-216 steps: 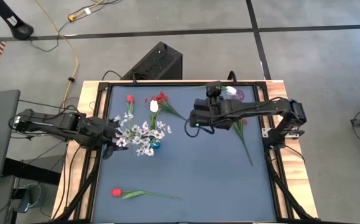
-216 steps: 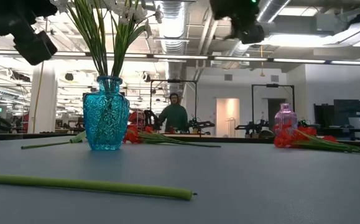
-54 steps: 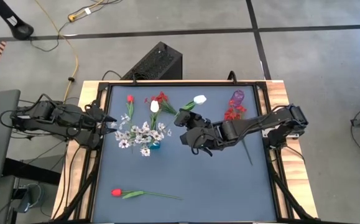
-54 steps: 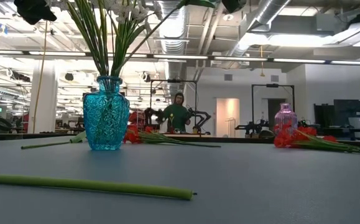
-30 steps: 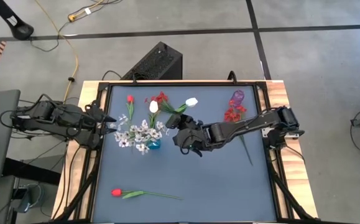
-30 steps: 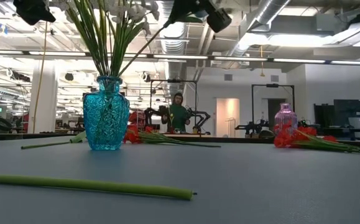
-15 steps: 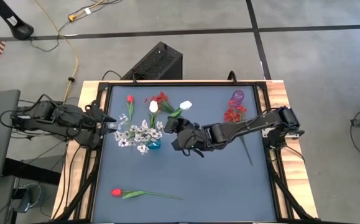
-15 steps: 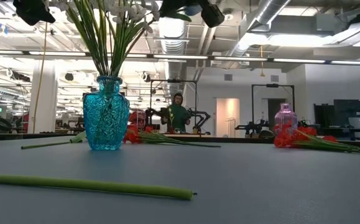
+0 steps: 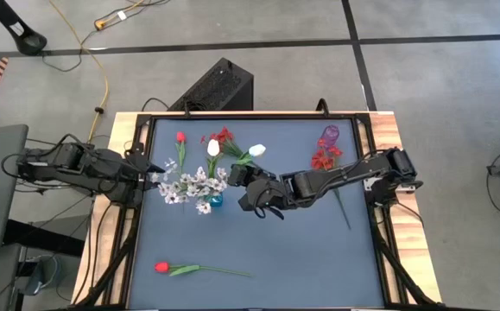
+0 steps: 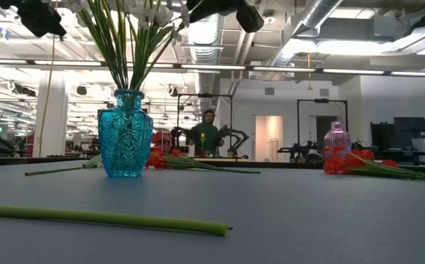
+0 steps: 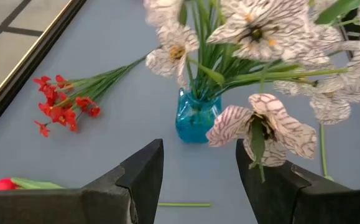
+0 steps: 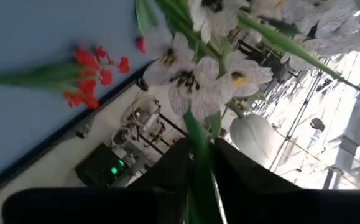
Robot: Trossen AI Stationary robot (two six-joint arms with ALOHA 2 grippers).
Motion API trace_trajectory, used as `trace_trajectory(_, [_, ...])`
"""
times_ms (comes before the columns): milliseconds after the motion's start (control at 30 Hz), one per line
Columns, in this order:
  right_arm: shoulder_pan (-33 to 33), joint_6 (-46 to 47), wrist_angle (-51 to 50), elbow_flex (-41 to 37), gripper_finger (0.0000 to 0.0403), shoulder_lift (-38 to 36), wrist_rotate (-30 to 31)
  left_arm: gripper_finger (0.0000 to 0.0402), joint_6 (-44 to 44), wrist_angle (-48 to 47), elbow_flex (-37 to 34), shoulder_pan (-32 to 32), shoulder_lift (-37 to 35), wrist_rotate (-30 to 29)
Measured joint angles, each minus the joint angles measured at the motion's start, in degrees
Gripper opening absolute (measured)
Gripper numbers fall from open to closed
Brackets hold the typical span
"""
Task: Sort flowers into vase by color
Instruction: Put the white flower into the blue vase
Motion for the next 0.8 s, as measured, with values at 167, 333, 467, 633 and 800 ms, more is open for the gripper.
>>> trace_trajectory(167, [0.1,8.0,-2.3,0.0,0.0157,0.0,-3.3,0.0190,0.3,0.2,0.0,0.0,0.0,0.2])
trace_trajectory(333, [1.0,17.3,-7.8,0.0,0.0198,0.0,-3.5,0.0190,-0.2,0.2,0.0,0.0,0.0,0.2])
trace_trajectory(467, [2.4,25.7,-12.4,0.0,0.0212,0.0,-3.6,0.0190,-0.3,0.3,0.0,0.0,0.0,0.2])
trace_trajectory(633, [3.7,35.5,-18.7,0.0,0.0213,-0.2,-9.3,0.0190,-0.3,1.1,0.0,0.0,0.0,0.2])
trace_trajectory(800, [4.8,47.2,-24.2,0.0,0.0207,-1.6,-17.6,0.0190,-0.3,1.5,0.0,0.0,0.0,0.3])
